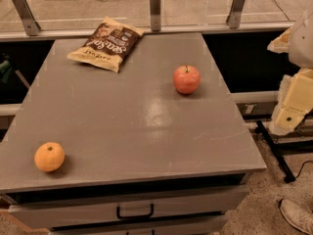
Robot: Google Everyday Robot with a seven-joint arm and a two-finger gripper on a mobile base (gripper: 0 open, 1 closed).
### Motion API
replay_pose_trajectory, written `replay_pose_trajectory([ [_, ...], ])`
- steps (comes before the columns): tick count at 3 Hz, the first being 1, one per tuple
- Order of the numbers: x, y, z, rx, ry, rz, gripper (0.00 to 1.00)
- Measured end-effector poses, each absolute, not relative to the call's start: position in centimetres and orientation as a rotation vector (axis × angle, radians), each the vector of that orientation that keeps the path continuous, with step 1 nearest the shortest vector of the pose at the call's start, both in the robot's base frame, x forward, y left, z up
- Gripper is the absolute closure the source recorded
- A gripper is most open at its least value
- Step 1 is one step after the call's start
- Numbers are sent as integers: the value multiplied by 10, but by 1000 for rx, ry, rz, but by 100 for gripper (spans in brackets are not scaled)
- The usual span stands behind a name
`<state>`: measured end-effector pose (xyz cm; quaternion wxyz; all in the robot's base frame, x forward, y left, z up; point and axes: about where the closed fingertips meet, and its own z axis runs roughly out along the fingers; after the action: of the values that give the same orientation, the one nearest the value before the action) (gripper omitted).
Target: Pick apple
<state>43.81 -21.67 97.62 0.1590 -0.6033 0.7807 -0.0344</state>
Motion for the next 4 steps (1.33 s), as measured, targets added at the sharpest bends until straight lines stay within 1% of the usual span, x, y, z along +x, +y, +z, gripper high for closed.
replay_pose_trajectory([
  [1, 438, -217, 976, -1725, 2232, -98, 0],
  [2, 455, -197, 964, -1739, 2141, -21, 0],
  [4, 542, -116, 923, -1727, 1882, 182, 0],
])
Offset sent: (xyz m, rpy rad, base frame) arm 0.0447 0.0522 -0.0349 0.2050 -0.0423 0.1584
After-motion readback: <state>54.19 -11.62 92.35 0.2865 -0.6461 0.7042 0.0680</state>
